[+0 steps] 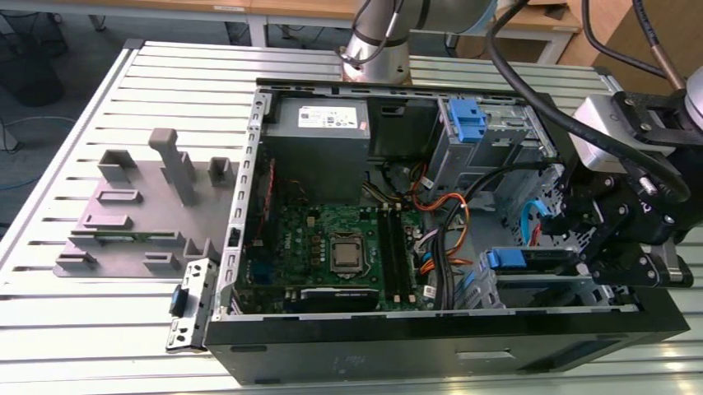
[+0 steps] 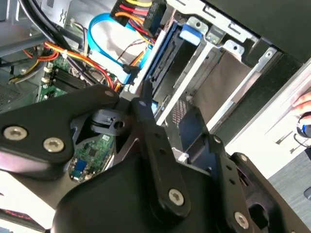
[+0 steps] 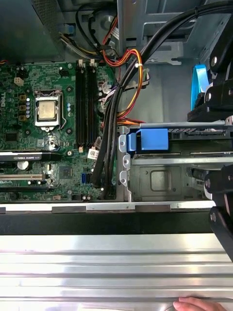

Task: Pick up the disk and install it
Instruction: 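Insert the disk into the insertion slot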

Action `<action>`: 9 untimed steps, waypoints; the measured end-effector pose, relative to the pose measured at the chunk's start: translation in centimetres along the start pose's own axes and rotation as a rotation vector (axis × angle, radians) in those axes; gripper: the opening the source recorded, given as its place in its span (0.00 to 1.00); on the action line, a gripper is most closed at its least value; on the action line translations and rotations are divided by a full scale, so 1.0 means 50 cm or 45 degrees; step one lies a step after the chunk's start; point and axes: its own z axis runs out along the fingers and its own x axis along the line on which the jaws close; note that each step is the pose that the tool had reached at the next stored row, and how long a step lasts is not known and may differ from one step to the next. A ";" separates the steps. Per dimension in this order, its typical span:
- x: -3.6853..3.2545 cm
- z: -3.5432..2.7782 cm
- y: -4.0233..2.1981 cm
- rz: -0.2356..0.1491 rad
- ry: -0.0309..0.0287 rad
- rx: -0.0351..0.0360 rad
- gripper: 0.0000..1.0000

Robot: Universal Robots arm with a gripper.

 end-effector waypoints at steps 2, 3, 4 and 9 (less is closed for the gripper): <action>0.000 0.000 0.000 0.000 -0.0001 0.0000 0.49; 0.000 0.000 0.000 0.000 0.0000 0.0000 0.49; 0.000 0.001 0.001 0.000 -0.0013 0.0008 0.49; 0.001 0.010 0.010 -0.012 -0.0108 0.0153 0.49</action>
